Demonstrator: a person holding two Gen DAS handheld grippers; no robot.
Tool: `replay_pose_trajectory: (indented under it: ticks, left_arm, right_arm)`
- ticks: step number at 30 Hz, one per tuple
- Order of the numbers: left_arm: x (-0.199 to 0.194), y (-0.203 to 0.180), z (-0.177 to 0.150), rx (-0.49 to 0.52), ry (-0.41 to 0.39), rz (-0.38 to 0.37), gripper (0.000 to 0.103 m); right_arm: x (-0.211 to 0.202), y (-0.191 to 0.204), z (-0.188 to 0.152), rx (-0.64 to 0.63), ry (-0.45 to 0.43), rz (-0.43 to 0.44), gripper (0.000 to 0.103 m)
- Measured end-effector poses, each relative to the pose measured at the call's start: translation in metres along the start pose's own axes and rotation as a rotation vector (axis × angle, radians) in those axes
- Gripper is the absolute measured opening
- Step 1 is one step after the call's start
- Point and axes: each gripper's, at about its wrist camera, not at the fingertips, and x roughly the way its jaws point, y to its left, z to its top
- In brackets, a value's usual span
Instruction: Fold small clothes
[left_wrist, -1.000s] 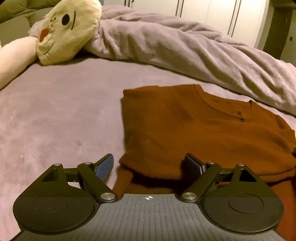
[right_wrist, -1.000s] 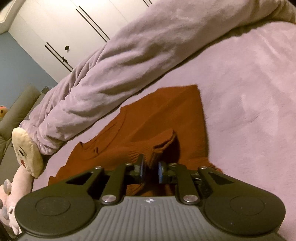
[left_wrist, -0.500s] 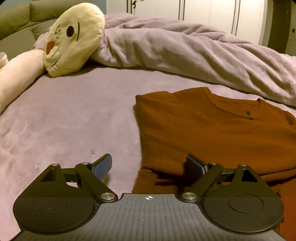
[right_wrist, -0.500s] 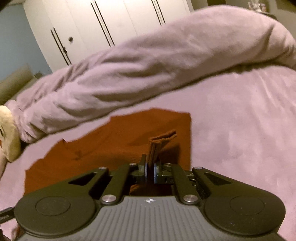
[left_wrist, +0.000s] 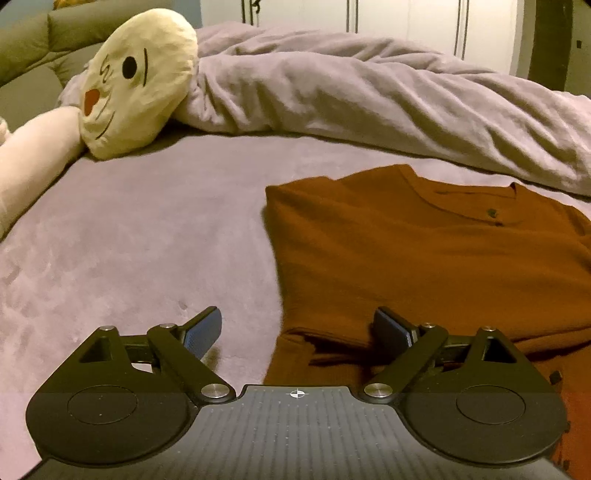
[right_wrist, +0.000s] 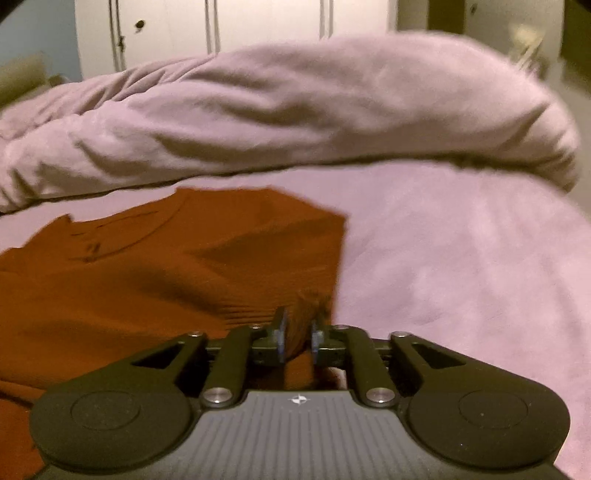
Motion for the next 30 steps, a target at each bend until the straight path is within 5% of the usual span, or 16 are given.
replay_pose_trajectory:
  ticks: [6, 12, 16, 30]
  left_arm:
    - [-0.013, -0.012, 0.004, 0.001, -0.017, -0.028, 0.094]
    - [-0.024, -0.021, -0.001, -0.032, -0.003, -0.107, 0.094]
    - [-0.025, -0.024, -0.006, -0.077, 0.025, -0.162, 0.094]
    - [-0.014, -0.050, 0.001, -0.076, 0.029, -0.216, 0.094]
  right_arm:
    - [-0.049, -0.002, -0.005, 0.076, -0.093, 0.122, 0.017]
    - [-0.052, -0.011, -0.019, 0.340, 0.031, 0.412, 0.017]
    - [-0.037, -0.015, -0.033, 0.520, 0.121, 0.516, 0.017]
    - [-0.008, 0.003, -0.034, 0.600, 0.200, 0.557, 0.019]
